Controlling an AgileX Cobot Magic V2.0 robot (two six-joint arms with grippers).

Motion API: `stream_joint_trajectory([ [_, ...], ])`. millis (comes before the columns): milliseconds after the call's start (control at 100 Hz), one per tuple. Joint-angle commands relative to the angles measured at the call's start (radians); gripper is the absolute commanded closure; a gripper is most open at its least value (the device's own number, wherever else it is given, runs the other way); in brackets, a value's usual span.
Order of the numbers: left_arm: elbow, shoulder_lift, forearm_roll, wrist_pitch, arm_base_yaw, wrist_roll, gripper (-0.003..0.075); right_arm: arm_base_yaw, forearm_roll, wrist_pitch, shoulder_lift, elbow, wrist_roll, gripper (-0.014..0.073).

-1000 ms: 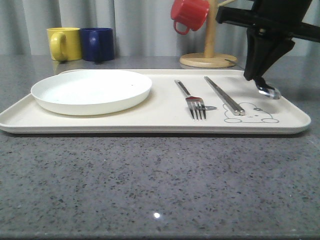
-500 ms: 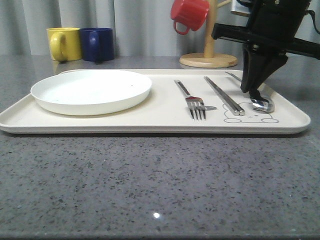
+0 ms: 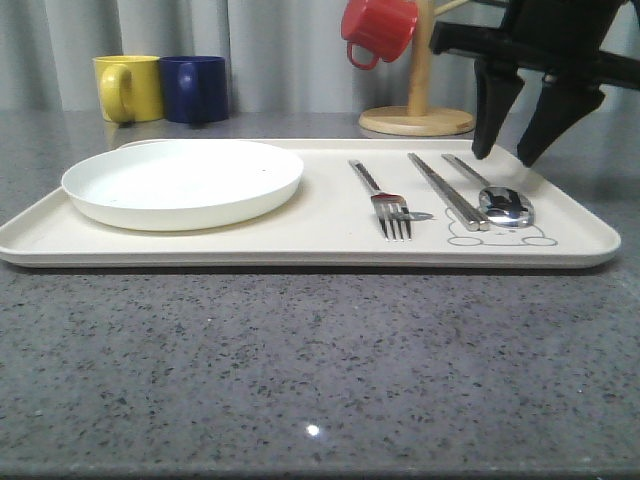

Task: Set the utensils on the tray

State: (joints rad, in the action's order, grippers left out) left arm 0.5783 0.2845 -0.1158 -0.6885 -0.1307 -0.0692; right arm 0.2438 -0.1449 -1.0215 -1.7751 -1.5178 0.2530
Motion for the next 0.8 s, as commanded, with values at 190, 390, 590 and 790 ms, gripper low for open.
stream_joint_trajectory([
  [190,0.026,0.009,-0.006,0.070,-0.004,0.011,0.0739,-0.013,0.120,-0.011,0.195,-0.018,-0.001,0.0659],
  [390,0.026,0.009,-0.006,0.070,-0.004,0.011,0.0739,-0.073,0.127,0.006,0.294,0.083,-0.001,0.0655],
  [590,0.026,0.009,-0.006,0.070,-0.004,0.011,0.0739,-0.182,0.127,0.047,0.412,0.250,-0.003,0.0655],
  [790,0.026,0.009,-0.006,0.070,-0.004,0.011,0.0739,-0.283,0.127,0.128,0.552,0.417,-0.014,0.0655],
])
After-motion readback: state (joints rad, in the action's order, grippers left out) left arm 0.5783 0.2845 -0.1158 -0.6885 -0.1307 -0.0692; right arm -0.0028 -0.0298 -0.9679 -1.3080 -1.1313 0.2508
